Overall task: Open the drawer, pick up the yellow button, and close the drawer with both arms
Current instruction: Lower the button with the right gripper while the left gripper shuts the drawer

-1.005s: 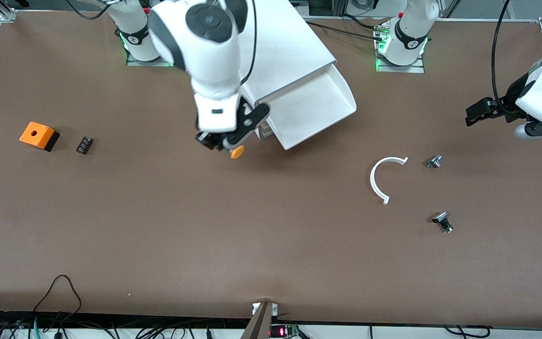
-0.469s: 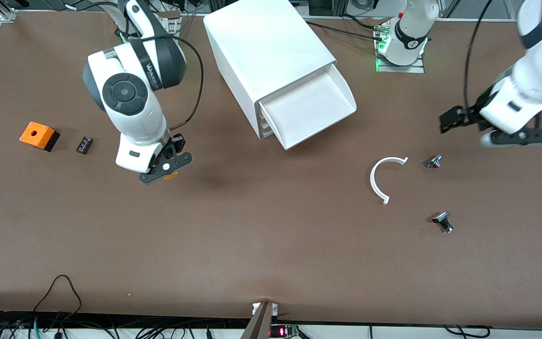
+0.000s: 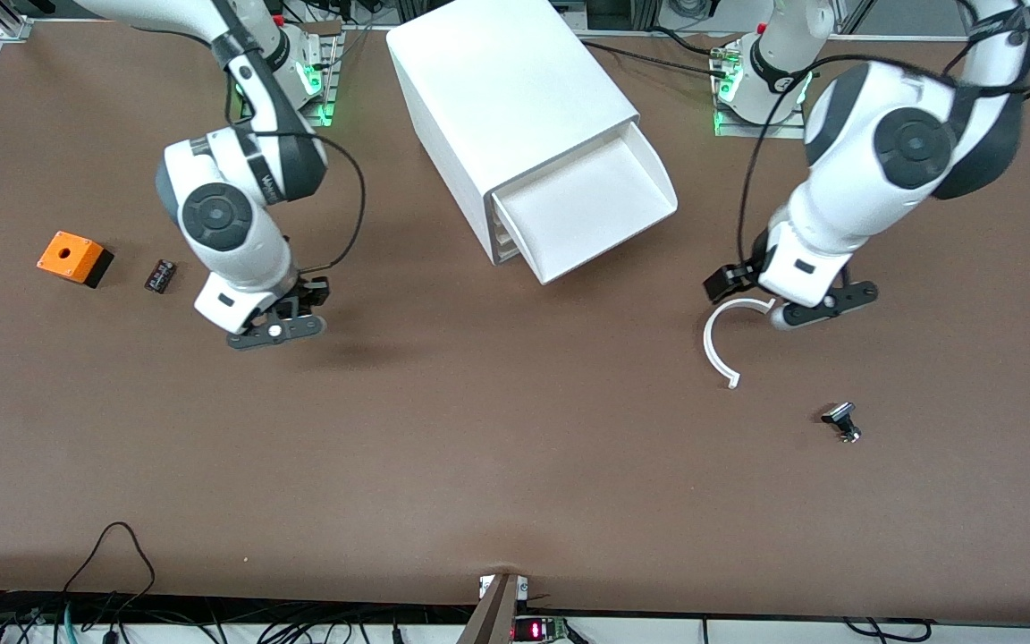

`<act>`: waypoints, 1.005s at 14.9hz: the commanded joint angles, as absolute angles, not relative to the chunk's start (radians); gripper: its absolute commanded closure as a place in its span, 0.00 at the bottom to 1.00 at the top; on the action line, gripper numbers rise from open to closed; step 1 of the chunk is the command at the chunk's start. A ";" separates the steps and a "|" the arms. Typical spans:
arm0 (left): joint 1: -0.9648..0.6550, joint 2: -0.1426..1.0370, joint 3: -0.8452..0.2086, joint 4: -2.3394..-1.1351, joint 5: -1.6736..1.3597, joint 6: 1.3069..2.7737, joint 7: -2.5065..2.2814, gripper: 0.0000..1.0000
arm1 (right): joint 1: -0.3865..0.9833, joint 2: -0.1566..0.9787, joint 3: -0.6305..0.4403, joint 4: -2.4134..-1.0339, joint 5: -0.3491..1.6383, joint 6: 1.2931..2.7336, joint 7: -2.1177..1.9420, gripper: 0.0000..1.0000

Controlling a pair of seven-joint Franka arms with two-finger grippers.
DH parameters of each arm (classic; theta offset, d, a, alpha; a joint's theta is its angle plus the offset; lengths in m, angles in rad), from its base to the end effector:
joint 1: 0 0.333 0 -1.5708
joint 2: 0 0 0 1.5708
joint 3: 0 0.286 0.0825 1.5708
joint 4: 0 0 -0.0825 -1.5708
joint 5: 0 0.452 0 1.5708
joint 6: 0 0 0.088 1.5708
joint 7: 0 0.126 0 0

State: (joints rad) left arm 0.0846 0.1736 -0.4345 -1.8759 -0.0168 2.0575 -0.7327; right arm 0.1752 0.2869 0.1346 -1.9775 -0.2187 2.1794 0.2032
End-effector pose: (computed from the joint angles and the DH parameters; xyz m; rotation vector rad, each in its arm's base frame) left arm 0.6201 -0.2221 0.3507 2.9940 0.6024 -0.0378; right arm 0.6113 0.1842 0.2276 2.9685 0.3508 -0.0642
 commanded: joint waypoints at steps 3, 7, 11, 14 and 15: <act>0.023 0.206 -0.442 -2.008 -0.011 2.273 -0.946 0.00 | 0.029 0.167 0.144 -2.256 -0.215 2.405 0.068 0.63; 0.009 0.203 -0.532 -2.080 -0.012 2.303 -1.084 0.00 | -0.078 0.224 0.144 -2.290 -0.216 2.468 -0.052 0.63; 0.009 0.180 -0.682 -2.141 -0.017 2.292 -1.276 0.00 | -0.141 0.302 0.144 -2.290 -0.216 2.561 -0.147 0.63; 0.011 0.170 -0.747 -2.171 -0.044 2.266 -1.299 0.00 | -0.195 0.391 0.143 -2.287 -0.218 2.695 -0.236 0.62; 0.011 0.170 -0.765 -2.172 -0.058 2.255 -1.299 0.00 | -0.215 0.418 0.143 -2.287 -0.218 2.735 -0.257 0.61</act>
